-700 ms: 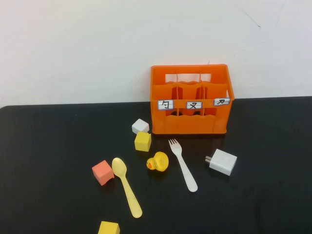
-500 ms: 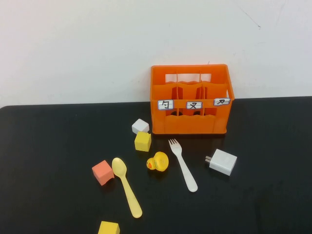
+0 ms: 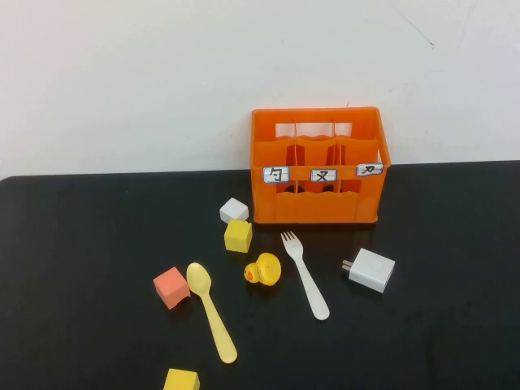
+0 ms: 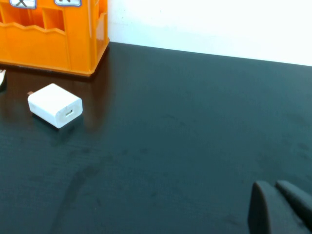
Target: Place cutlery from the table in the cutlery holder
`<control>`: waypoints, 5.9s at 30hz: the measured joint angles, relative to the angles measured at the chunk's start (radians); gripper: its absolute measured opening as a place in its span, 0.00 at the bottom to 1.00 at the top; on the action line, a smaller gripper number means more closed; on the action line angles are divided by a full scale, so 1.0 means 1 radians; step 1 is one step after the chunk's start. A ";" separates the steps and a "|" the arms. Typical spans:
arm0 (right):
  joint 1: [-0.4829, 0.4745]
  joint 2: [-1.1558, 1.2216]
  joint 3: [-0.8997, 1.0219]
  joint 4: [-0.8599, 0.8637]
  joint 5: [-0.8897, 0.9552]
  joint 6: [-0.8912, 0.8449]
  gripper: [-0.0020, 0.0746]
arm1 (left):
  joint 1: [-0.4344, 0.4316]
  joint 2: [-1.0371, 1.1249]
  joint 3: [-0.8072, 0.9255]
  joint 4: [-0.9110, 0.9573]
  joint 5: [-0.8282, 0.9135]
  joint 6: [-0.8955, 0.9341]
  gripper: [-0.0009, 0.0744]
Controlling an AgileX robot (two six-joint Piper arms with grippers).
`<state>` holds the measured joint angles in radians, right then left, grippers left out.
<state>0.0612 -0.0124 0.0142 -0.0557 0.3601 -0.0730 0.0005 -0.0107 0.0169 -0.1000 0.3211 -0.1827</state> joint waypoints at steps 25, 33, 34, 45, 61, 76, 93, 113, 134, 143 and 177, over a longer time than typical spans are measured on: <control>0.000 0.000 0.013 0.000 -0.105 0.000 0.02 | 0.000 0.000 0.004 0.005 -0.135 0.004 0.01; 0.000 0.000 0.013 -0.005 -0.494 0.000 0.02 | 0.000 0.000 0.004 0.006 -0.547 0.006 0.01; 0.000 0.000 0.013 -0.005 -0.540 0.000 0.02 | 0.000 0.000 0.004 0.006 -0.581 0.006 0.01; 0.000 0.000 0.013 -0.007 -0.684 0.000 0.02 | 0.000 -0.002 0.004 0.007 -0.724 -0.013 0.01; 0.000 0.000 -0.037 -0.011 -0.597 0.026 0.02 | 0.000 -0.002 -0.106 0.033 -0.432 -0.213 0.01; 0.000 0.306 -0.376 0.070 0.041 -0.085 0.02 | 0.000 0.374 -0.385 0.048 0.031 -0.196 0.01; 0.000 0.743 -0.386 0.534 0.321 -0.737 0.02 | 0.000 0.895 -0.544 -0.607 0.299 0.328 0.01; 0.000 0.748 -0.386 0.561 0.341 -0.785 0.02 | -0.443 1.480 -0.871 -0.156 0.220 -0.140 0.01; 0.000 0.748 -0.386 0.560 0.339 -0.785 0.02 | -0.456 1.824 -1.132 0.022 0.245 -0.536 0.34; 0.000 0.748 -0.386 0.560 0.339 -0.785 0.02 | -0.456 1.954 -1.227 0.160 0.301 -0.693 0.47; 0.000 0.748 -0.386 0.557 0.343 -0.785 0.02 | -0.456 2.115 -1.373 0.263 0.398 -0.847 0.14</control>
<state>0.0612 0.7357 -0.3719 0.5013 0.7033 -0.8583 -0.4554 2.1041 -1.3556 0.1627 0.7193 -1.0292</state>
